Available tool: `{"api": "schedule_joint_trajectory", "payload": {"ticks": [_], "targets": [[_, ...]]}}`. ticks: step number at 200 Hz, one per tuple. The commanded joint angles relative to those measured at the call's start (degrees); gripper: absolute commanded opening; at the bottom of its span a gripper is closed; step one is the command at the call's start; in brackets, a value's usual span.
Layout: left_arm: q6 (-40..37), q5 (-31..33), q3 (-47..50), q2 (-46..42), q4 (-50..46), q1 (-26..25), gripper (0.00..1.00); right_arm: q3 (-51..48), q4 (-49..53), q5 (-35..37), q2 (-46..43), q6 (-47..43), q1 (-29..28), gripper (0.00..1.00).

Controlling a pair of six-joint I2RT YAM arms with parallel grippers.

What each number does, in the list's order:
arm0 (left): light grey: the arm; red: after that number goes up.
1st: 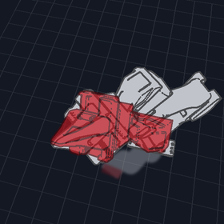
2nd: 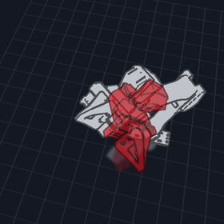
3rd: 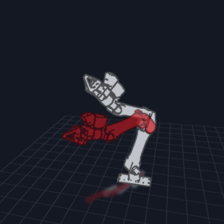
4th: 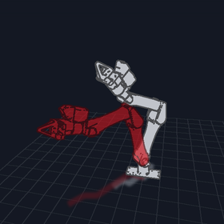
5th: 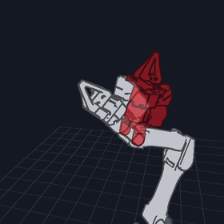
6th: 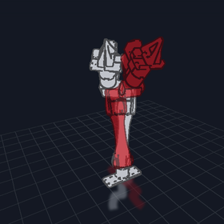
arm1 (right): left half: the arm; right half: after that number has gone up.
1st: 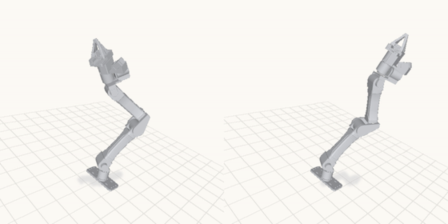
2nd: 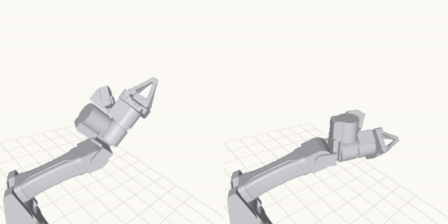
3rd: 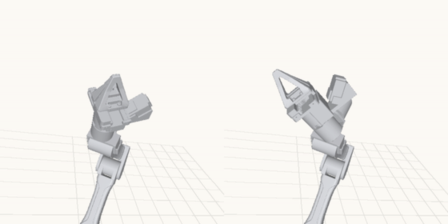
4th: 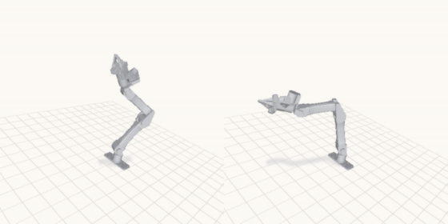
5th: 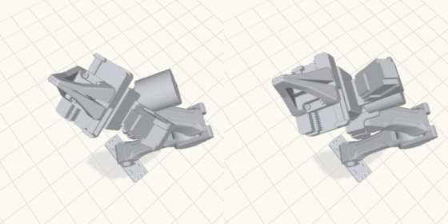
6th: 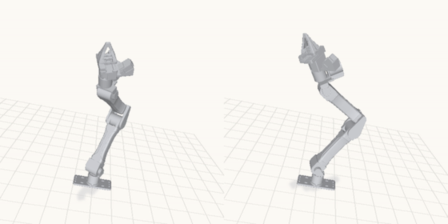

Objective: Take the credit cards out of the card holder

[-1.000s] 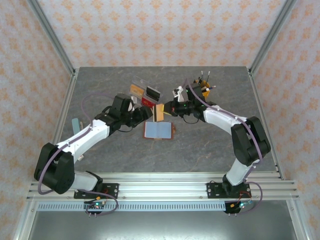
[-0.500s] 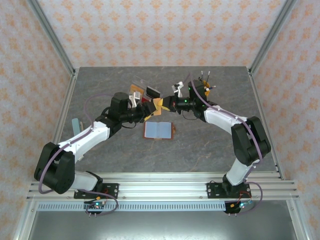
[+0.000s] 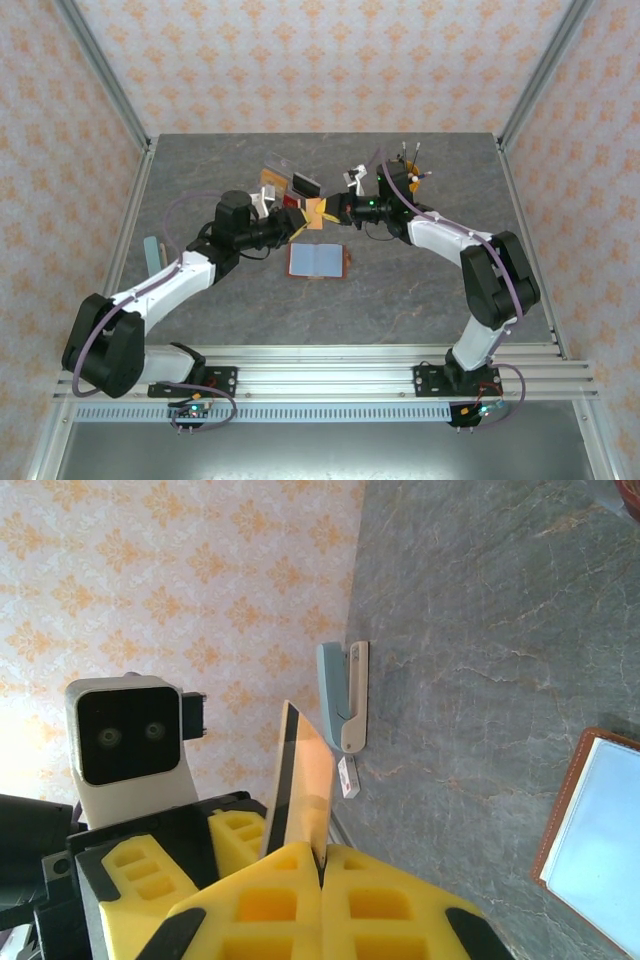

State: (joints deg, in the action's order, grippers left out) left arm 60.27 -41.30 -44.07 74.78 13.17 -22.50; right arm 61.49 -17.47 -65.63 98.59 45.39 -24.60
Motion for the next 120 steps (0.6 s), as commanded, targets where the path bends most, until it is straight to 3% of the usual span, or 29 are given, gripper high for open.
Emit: {"api": "schedule_joint_trajectory", "payload": {"ticks": [1, 58, 78, 86, 100, 120], "targets": [[-0.2, 0.7, 0.3, -3.0, 4.8, -0.1, 0.24, -0.9, -1.5, 0.2, 1.2, -0.4, 0.0, 0.0], [-3.8, 4.8, -1.5, -2.9, -4.2, 0.0, 0.0, -0.7, 1.2, 1.8, -0.9, -2.6, 0.2, 0.13], [-7.6, 8.5, -3.8, -3.5, -12.8, 0.2, 0.0, 0.4, 9.0, 5.5, -2.6, -6.4, 0.6, 0.29], [-9.9, 10.9, -5.2, -3.8, -17.5, 0.3, 0.0, 0.4, 11.4, 7.0, -3.6, -8.4, 0.9, 0.41], [-15.8, 18.7, -9.1, -4.9, -29.0, 0.3, 0.0, -0.2, 14.3, 9.6, -5.8, -11.0, 1.3, 0.57], [-20.3, 28.3, -13.7, -5.7, -40.0, 0.4, 0.0, 0.1, 21.9, 16.2, -9.3, -17.1, 1.5, 0.7]]}}
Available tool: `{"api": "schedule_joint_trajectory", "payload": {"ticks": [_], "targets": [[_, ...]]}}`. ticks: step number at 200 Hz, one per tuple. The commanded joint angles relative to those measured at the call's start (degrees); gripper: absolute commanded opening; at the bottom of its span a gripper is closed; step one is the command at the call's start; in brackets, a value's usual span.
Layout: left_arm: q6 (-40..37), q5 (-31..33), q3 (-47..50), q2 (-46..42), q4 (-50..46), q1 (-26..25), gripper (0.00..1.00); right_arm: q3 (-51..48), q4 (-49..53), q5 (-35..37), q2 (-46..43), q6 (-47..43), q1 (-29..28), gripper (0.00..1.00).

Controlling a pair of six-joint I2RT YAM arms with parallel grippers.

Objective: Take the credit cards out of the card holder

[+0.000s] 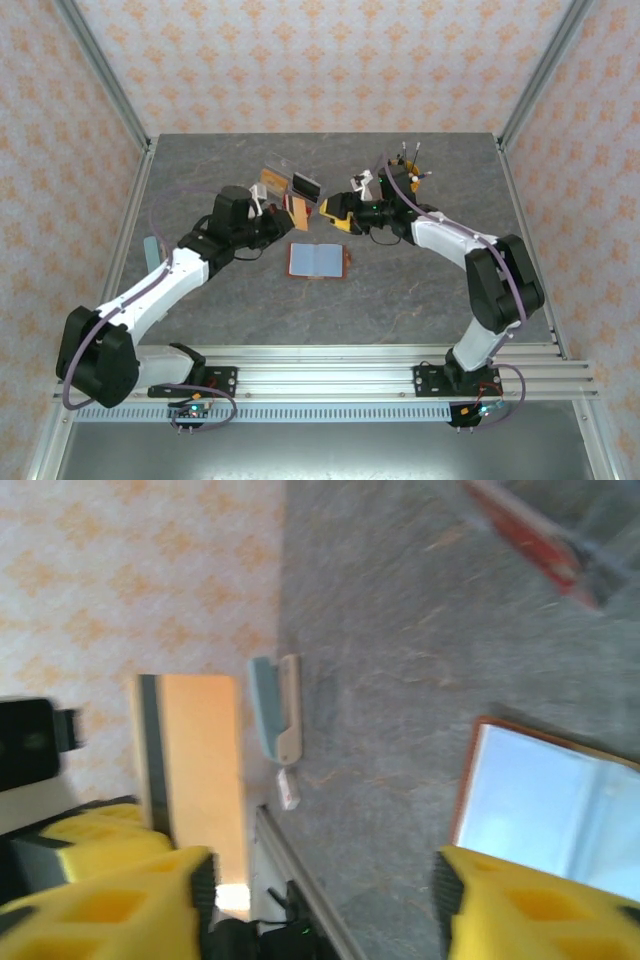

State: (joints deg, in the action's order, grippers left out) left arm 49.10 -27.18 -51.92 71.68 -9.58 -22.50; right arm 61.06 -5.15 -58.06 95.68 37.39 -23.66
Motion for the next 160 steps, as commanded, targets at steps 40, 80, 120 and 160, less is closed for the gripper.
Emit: {"api": "schedule_joint_trajectory", "payload": {"ticks": [40, 80, 120, 160], "targets": [[-8.3, 29.2, -15.8, 3.6, -31.2, -0.3, 0.0, 0.0, 19.1, 23.2, -11.4, -16.6, 0.5, 0.84], [-4.5, 42.5, -29.5, 18.1, -36.6, -4.2, 0.0, -0.4, 22.8, 30.2, -12.4, -19.7, 0.5, 1.0], [0.9, 51.0, -47.0, 34.9, -42.2, -4.7, 0.0, -0.6, 24.4, 33.7, -12.7, -21.4, 0.5, 1.0], [8.9, 56.5, -62.7, 49.4, -49.0, -4.9, 0.0, -1.6, 23.7, 33.6, -12.5, -21.2, 0.5, 1.0]]}}
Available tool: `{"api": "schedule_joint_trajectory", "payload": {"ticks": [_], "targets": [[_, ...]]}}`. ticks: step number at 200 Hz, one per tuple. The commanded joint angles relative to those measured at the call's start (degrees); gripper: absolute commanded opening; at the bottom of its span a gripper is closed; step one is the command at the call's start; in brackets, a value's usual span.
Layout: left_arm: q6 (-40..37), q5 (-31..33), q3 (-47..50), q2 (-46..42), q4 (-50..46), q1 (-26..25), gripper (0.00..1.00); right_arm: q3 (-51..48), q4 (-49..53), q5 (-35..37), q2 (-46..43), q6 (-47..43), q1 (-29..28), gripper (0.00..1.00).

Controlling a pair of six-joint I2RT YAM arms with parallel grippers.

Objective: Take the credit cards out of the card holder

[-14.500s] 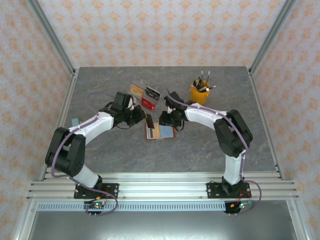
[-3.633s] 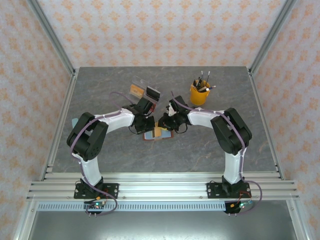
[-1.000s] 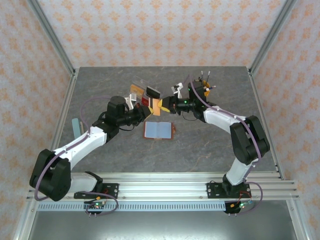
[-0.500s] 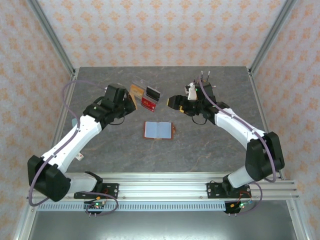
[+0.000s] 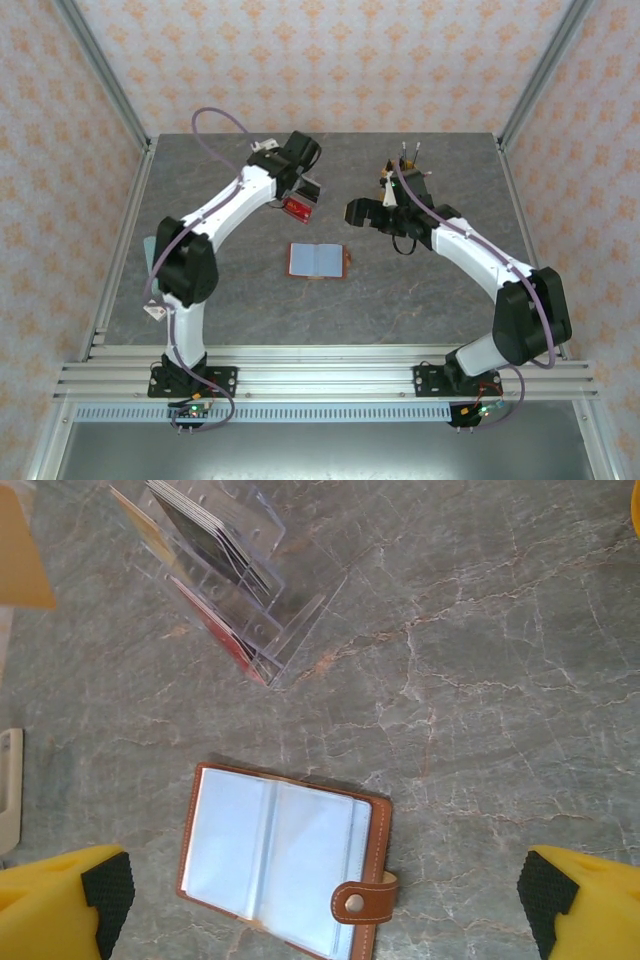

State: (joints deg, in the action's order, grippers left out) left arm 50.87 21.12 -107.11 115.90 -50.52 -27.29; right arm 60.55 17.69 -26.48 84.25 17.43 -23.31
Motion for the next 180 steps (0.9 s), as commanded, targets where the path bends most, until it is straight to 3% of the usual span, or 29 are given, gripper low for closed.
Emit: {"api": "schedule_joint_trajectory", "payload": {"ticks": [1, 63, 124, 180], "targets": [[7.3, 8.3, -7.8, 5.5, -8.2, -0.1, 0.0, -1.1, 0.8, 1.9, -1.1, -1.2, 0.2, 1.0], [20.5, 11.6, -13.8, 11.9, -9.8, 0.0, 0.0, -1.2, 0.7, 0.6, 0.3, -1.0, 0.2, 1.0], [22.7, 0.7, -11.8, 14.2, -2.4, 2.8, 0.0, -0.8, 1.3, 0.0, 0.8, -1.1, 0.2, 1.0], [23.8, 1.2, -12.4, 15.2, -2.4, 3.5, 0.0, -0.5, 1.8, -0.3, 1.0, -1.2, 0.2, 1.0]]}}
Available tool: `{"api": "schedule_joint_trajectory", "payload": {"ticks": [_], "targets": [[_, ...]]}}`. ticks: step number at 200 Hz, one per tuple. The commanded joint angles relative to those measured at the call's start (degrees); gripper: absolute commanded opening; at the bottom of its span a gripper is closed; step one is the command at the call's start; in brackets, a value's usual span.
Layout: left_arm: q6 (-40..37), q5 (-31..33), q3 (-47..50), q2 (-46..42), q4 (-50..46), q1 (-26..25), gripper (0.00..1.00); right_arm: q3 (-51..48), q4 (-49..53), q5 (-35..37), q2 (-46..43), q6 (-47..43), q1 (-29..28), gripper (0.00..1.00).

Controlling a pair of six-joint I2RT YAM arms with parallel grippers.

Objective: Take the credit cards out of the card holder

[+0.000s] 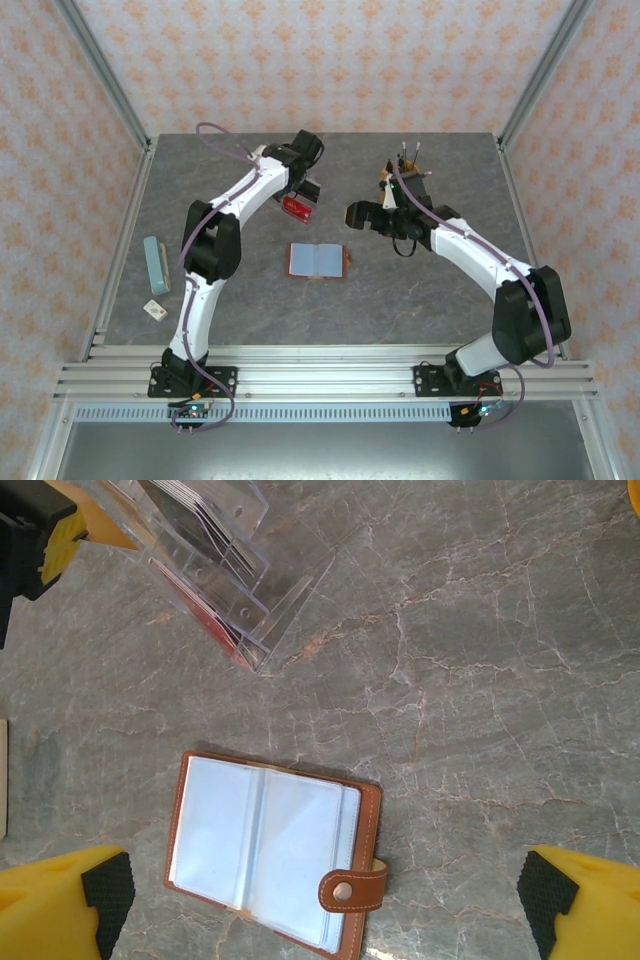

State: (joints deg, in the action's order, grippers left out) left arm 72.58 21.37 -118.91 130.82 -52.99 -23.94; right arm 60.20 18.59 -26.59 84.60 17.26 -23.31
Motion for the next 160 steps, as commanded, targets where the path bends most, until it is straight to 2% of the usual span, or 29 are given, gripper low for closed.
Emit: {"api": "schedule_joint_trajectory", "payload": {"ticks": [1, 133, 160], "targets": [[2.1, 0.9, -0.6, 0.4, 0.1, 0.1, 0.0, -0.1, 0.9, -0.2, 0.7, -1.0, 0.2, 1.0], [2.2, 0.2, -2.5, 3.6, 0.0, 1.1, 0.0, 0.4, 1.6, -1.2, 1.4, -1.0, 0.2, 1.0], [0.4, -1.6, -3.4, 4.5, 0.9, 1.5, 0.13, 0.2, 0.9, -2.8, 1.4, -1.0, 0.2, 0.98]]}}
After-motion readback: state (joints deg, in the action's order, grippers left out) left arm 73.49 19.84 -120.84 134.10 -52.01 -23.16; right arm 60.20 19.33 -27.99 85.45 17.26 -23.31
